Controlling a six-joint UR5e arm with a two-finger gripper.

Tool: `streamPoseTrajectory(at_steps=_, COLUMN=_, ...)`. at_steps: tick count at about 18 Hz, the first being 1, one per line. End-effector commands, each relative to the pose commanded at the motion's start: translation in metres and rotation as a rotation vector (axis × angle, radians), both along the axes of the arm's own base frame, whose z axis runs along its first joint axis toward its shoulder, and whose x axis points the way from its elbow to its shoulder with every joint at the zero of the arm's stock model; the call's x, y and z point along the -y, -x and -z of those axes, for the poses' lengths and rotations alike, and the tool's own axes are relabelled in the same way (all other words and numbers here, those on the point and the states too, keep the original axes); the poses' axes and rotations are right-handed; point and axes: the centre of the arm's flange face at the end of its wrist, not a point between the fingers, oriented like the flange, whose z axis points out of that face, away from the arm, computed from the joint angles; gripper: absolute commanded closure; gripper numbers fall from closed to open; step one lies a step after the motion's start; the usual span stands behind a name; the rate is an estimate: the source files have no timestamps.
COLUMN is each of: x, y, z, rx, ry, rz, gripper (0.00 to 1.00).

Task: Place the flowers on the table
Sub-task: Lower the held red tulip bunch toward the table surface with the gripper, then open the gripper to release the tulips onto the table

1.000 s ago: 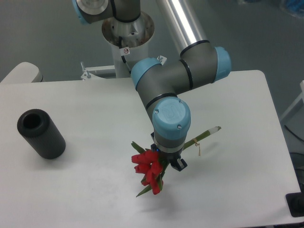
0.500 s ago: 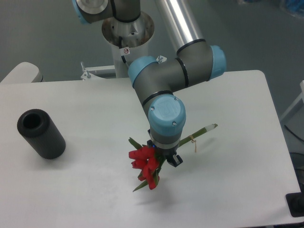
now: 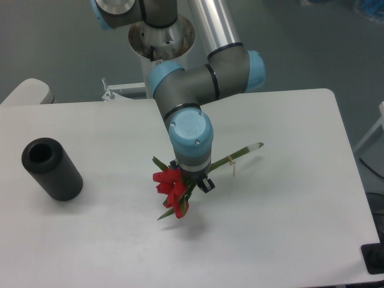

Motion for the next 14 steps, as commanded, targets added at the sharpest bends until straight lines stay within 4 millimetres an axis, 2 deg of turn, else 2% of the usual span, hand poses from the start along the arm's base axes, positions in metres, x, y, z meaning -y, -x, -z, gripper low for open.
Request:
streamPoseTrajectory(at_steps=3, x=0.008, y=-0.012, z=0.02, rx=0.014, ry=0.011, rz=0.024, gripper=0.94)
streamPoseTrajectory(at_steps=9, x=0.019, y=-0.028, z=0.02, rx=0.041, ry=0.011, rz=0.113, gripper=0.9)
streamPoseTrajectory(at_steps=10, x=0.02, y=-0.031, z=0.022, rx=0.046, ry=0.015, rz=0.117, gripper=0.87)
streamPoseTrajectory(at_steps=14, x=0.009, y=-0.048, z=0.02, rx=0.042, ry=0.013, rz=0.154, gripper=0.52)
